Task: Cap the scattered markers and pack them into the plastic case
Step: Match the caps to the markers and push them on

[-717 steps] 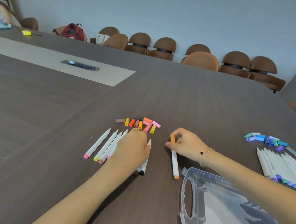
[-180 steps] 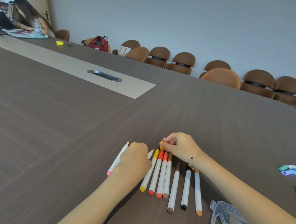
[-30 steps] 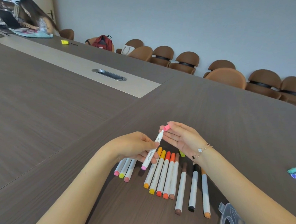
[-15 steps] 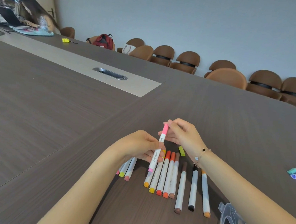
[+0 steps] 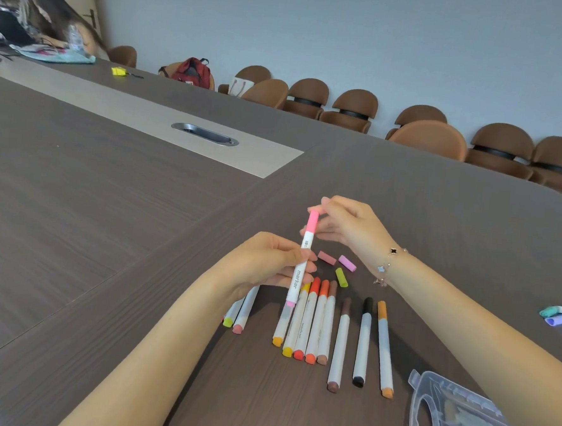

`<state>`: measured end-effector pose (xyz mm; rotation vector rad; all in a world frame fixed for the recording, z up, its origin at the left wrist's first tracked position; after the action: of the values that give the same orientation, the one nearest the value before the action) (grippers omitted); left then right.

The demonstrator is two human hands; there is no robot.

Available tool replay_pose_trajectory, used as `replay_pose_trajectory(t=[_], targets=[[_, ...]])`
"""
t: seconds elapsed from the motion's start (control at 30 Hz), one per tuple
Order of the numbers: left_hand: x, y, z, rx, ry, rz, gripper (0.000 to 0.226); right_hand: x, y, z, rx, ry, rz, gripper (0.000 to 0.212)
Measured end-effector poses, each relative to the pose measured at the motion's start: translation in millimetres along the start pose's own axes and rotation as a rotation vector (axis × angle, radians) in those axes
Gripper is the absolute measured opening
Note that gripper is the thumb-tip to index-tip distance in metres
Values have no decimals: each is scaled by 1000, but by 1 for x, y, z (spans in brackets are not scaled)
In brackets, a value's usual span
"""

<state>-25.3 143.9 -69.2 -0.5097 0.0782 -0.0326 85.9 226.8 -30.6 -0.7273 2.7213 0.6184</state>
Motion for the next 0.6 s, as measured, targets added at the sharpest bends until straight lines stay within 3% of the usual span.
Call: replay_pose_trajectory(t=[0.37, 0.6], targets=[[12, -2, -3, -92, 20, 11, 18, 0, -5, 24, -15, -141, 38, 16], [-6, -7, -6, -150, 197, -118, 25, 16, -8, 24, 36, -118, -99, 19]])
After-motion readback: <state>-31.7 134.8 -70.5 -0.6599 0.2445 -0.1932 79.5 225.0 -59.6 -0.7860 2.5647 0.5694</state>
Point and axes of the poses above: each hand's wrist, its own y-axis towards the middle knuckle, its own x-axis out of the palm, z = x × y, the point moved 6 cm from there along y, towards the middle knuckle, and after that the axes turned 14 degrees about -x, right-handed, at the moved point
